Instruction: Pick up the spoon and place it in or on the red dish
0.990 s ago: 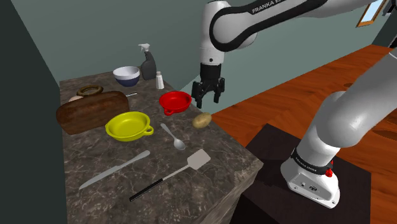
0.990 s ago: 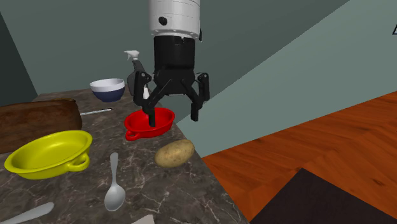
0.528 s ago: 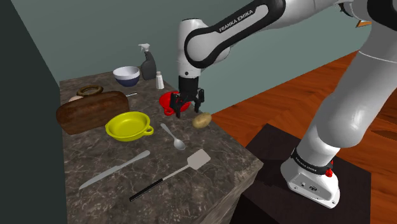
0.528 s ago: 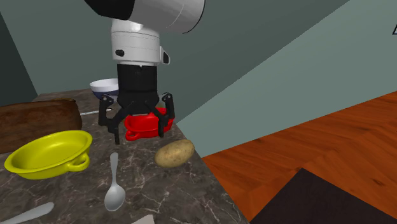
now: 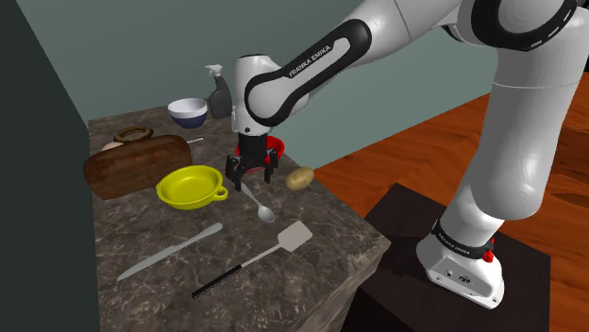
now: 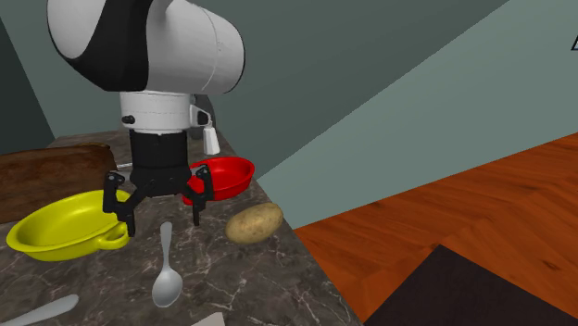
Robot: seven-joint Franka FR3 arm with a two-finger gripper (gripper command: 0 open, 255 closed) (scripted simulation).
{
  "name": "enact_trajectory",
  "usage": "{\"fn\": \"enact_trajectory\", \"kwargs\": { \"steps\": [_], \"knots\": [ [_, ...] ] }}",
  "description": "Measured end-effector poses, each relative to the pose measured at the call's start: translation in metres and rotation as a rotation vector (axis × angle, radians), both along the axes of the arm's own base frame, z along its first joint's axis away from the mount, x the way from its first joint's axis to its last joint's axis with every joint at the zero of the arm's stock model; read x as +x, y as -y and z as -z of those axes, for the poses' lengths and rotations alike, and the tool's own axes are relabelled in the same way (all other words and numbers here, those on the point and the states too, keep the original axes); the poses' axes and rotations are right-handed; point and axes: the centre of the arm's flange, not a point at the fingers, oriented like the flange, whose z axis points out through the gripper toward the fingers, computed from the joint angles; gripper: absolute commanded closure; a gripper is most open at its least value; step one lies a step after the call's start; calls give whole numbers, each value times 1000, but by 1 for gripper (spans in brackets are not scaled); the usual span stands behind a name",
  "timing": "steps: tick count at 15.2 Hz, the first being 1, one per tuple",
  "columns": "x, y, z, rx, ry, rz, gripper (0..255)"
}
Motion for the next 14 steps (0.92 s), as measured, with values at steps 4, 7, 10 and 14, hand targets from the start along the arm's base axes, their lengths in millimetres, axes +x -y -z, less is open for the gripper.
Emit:
{"fn": "enact_trajectory", "kwargs": {
  "steps": [4, 7, 10, 14],
  "knots": [
    [0, -6, 22, 0, 0, 1, 0],
    [-1, -8, 33, 0, 0, 1, 0],
    [-1, -8, 35, 1, 0, 1, 0],
    [-1, -8, 35, 1, 0, 1, 255]
  ]
}}
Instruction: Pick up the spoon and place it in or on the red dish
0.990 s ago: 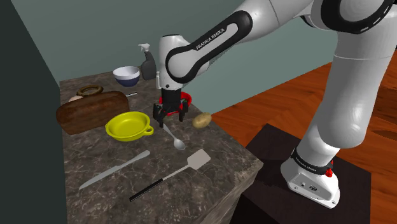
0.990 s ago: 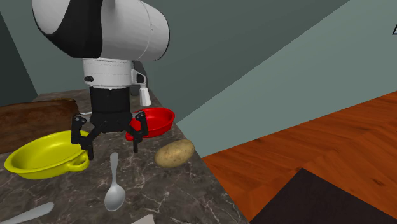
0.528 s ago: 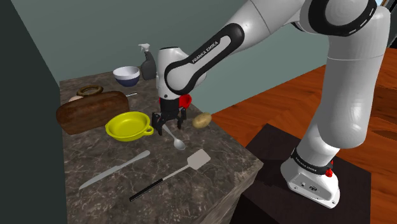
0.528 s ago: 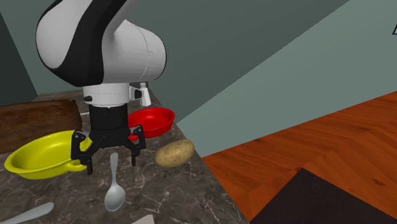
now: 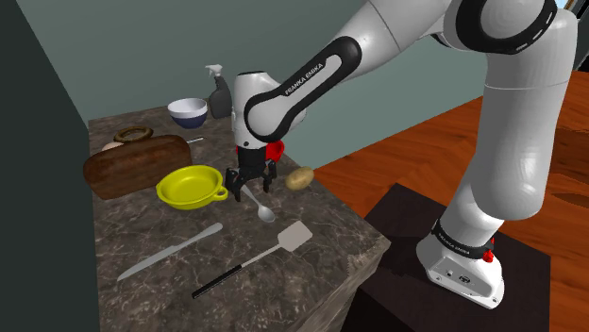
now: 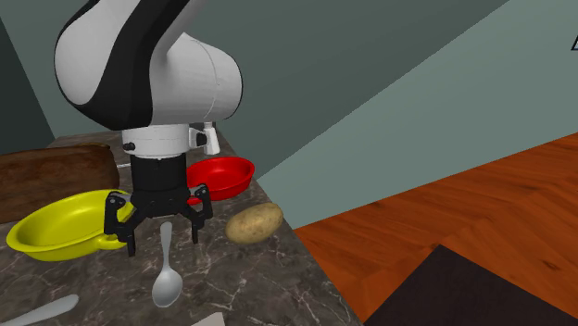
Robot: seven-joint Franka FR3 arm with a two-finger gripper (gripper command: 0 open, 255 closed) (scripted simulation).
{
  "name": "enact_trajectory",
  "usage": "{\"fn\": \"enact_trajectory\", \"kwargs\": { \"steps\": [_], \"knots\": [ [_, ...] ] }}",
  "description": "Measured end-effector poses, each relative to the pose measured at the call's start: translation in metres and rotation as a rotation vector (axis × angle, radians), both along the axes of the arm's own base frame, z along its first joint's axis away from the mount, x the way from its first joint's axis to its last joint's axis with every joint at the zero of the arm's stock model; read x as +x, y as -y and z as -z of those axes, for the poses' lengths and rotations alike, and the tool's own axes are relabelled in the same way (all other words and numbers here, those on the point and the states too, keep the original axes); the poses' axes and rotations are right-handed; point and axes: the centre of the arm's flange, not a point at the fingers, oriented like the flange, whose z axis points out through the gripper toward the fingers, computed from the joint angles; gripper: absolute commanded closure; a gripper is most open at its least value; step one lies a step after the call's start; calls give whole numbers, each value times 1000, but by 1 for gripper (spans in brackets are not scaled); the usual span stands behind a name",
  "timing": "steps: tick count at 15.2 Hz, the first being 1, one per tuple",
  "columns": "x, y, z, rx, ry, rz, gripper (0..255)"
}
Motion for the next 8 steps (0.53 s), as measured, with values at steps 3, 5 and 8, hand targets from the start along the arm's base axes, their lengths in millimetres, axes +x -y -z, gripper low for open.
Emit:
{"fn": "enact_trajectory", "kwargs": {
  "steps": [3, 5, 8],
  "knots": [
    [1, 3, -1, -2, 1, 4, 255],
    [1, 2, -1, -1, 3, 3, 255],
    [1, 2, -1, 0, 4, 3, 255]
  ]
}}
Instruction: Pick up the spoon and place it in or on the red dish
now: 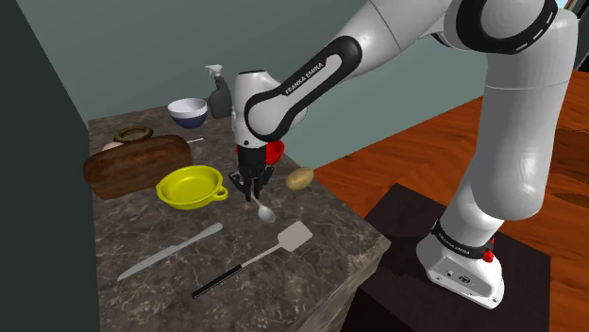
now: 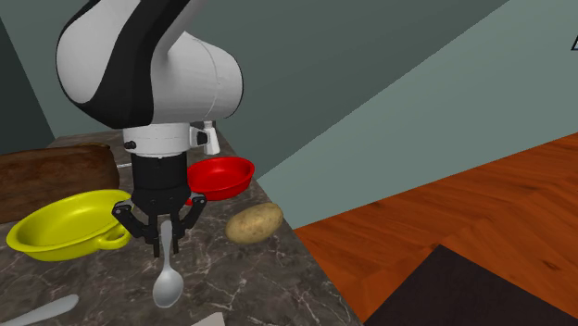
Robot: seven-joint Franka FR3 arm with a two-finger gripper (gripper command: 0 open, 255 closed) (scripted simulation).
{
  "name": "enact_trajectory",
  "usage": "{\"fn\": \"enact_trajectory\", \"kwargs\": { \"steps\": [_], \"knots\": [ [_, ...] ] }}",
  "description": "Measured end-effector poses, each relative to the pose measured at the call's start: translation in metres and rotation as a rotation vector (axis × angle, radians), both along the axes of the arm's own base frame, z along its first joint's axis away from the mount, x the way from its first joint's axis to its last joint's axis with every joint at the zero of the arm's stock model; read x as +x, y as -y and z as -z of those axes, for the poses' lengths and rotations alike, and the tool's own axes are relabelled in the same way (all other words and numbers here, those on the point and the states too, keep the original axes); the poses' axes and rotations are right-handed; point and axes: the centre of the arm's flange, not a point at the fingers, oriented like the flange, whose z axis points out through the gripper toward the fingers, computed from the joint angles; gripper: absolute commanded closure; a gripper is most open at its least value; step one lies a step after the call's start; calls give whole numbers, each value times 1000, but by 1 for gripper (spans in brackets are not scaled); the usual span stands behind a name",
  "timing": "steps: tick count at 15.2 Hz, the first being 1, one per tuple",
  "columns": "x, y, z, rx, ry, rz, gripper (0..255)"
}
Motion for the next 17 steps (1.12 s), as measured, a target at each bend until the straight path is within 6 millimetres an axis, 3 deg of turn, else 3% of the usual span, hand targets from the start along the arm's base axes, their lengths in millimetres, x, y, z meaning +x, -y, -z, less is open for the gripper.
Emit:
{"fn": "enact_trajectory", "kwargs": {
  "steps": [4, 17],
  "knots": [
    [-1, -2, -5, 0, -2, -2, 255],
    [-1, -1, -73, 0, -3, -3, 255]
  ]
}}
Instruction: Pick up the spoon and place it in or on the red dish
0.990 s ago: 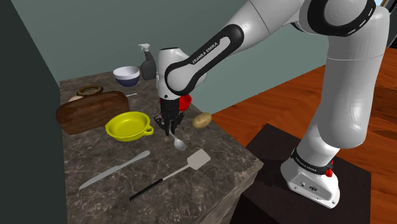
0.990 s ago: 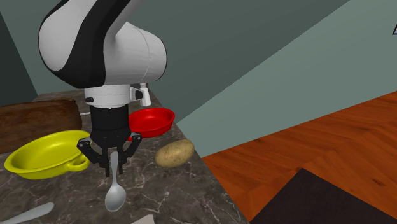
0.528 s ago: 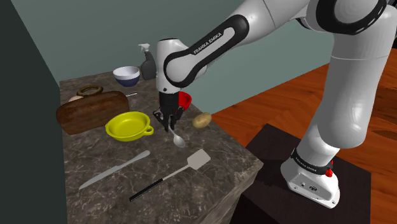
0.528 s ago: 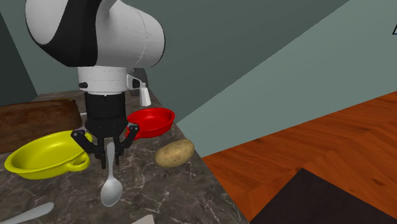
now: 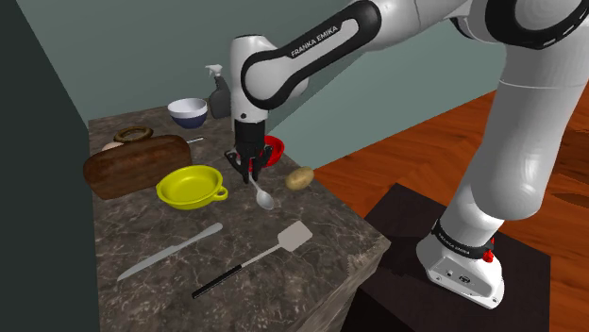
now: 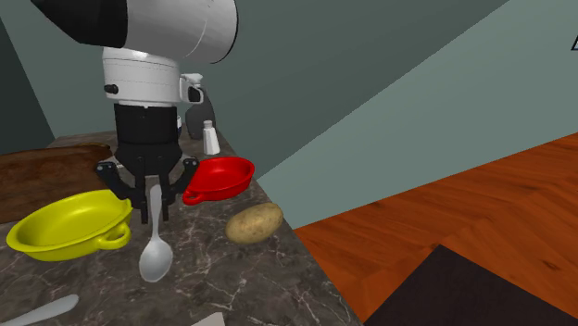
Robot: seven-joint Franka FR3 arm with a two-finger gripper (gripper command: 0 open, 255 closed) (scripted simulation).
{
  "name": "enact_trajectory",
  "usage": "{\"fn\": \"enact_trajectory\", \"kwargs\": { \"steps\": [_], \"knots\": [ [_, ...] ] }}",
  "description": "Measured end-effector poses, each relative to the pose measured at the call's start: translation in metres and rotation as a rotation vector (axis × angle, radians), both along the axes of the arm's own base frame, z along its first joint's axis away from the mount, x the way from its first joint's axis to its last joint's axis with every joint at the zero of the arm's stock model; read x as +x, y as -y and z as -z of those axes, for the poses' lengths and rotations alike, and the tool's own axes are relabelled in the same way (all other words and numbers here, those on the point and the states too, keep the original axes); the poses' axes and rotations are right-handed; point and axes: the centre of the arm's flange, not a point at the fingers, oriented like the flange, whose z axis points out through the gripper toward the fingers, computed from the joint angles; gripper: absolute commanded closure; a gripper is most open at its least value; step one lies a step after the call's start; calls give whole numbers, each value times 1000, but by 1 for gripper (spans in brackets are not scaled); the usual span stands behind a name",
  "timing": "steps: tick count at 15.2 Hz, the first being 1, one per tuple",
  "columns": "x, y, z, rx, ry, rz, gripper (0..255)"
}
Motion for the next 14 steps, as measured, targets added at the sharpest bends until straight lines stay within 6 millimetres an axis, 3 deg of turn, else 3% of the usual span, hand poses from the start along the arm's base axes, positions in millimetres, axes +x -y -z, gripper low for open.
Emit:
{"fn": "enact_trajectory", "kwargs": {
  "steps": [9, 14],
  "knots": [
    [0, 0, -45, 0, 0, 0, 255],
    [39, 36, -50, 0, 0, 1, 255]
  ]
}}
